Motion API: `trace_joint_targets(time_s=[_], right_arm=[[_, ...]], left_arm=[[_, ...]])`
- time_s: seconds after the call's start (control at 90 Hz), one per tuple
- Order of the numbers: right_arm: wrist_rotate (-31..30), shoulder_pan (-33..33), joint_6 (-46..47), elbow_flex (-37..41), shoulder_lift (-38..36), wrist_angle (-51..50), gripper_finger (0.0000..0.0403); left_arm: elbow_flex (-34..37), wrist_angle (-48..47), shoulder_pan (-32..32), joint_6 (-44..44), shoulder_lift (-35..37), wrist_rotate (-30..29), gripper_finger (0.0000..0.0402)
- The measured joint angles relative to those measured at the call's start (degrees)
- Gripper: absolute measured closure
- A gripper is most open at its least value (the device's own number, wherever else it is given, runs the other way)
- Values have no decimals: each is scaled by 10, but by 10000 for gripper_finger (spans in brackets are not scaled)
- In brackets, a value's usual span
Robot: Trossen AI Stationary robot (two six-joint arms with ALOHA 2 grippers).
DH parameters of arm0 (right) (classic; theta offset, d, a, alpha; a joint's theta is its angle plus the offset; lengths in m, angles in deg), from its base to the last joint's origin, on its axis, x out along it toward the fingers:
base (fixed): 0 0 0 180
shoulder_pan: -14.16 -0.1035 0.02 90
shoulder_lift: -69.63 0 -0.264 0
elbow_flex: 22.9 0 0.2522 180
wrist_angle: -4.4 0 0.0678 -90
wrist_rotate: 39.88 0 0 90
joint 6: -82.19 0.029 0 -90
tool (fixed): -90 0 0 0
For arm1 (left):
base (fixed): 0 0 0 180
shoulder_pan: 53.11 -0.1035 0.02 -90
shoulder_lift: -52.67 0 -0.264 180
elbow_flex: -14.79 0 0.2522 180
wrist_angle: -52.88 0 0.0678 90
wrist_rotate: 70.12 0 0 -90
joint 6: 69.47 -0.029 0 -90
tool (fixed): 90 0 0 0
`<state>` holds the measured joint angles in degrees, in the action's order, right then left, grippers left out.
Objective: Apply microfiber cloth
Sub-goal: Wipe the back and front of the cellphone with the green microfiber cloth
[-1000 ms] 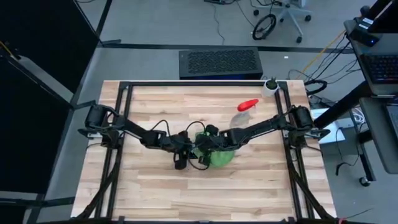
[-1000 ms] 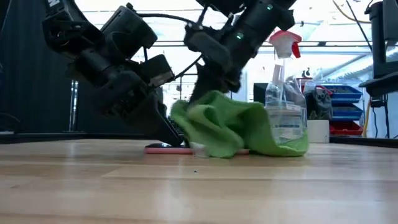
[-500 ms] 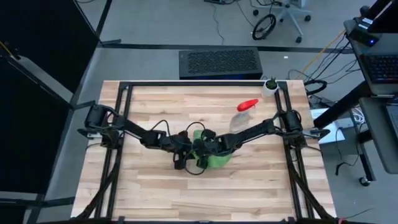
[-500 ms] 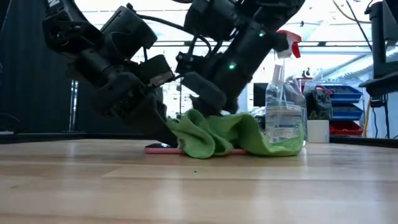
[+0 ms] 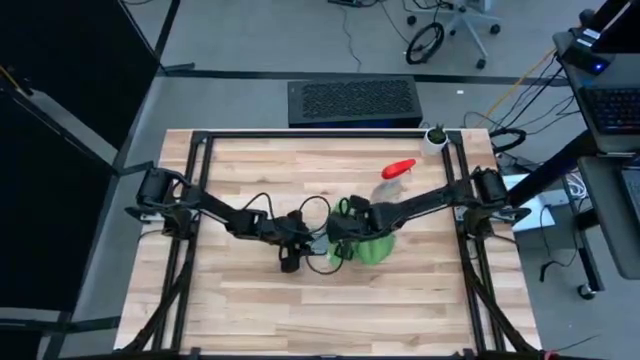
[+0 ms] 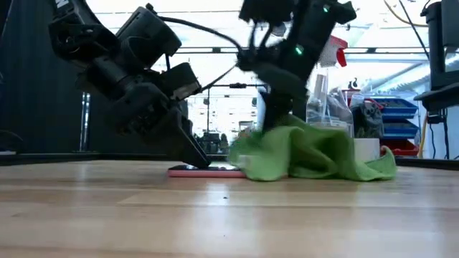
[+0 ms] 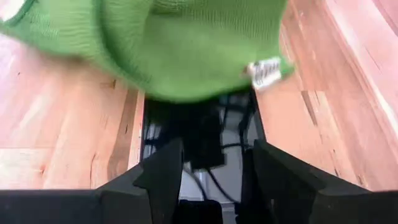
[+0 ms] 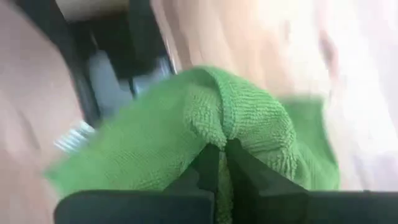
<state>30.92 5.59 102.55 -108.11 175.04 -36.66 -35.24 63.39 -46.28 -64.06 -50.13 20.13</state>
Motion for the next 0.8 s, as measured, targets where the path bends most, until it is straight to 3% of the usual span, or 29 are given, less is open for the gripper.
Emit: trace_joint_targets(time_s=[0.178, 0.478, 0.8], right_arm=[[-15, 0, -48, -4, 23, 152, 403], [-21, -17, 19, -9, 118, 51, 403], [-19, -51, 42, -4, 81, -85, 403]], left_arm=[[0, 0, 0, 1, 0, 0, 217], [0, 0, -1, 0, 0, 0, 217], [0, 1, -1, -2, 0, 0, 217]])
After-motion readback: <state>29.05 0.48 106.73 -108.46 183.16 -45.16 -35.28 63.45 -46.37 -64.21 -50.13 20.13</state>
